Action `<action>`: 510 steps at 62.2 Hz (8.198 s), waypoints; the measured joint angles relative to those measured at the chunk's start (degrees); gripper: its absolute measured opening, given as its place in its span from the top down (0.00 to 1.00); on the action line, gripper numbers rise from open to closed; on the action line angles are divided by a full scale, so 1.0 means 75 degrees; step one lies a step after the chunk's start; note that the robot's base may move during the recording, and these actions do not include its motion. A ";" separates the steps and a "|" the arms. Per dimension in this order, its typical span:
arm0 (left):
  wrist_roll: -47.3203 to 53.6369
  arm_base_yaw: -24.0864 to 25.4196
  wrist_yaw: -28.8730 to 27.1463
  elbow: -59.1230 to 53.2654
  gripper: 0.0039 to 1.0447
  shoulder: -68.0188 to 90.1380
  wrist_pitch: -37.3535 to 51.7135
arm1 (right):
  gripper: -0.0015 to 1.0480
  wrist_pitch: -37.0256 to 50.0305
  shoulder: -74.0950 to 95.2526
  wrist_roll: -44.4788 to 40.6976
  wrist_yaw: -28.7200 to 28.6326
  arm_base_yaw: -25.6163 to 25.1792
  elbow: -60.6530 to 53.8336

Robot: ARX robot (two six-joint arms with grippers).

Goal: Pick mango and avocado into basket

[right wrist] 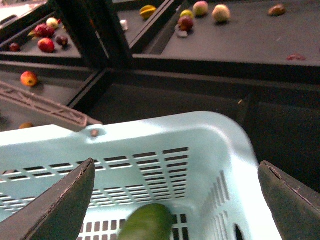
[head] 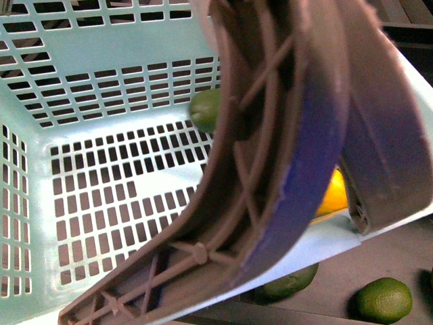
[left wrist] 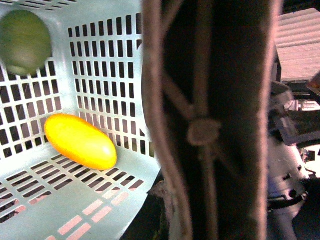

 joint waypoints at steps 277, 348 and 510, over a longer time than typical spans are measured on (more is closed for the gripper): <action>-0.4811 0.1830 -0.3832 0.4208 0.97 0.6132 0.1122 | 0.08 -0.3966 -1.1351 -0.1649 -0.0895 -0.4654 -0.5910; 0.4039 0.2597 -0.3934 -0.3182 0.48 0.1154 0.7970 | 0.08 -0.3966 -1.1354 -0.1649 -0.0889 -0.4654 -0.5910; 0.7487 0.4234 -0.2369 -0.7283 0.38 -1.0226 0.1364 | 0.08 -0.3966 -1.1357 -0.1649 -0.0892 -0.4654 -0.5910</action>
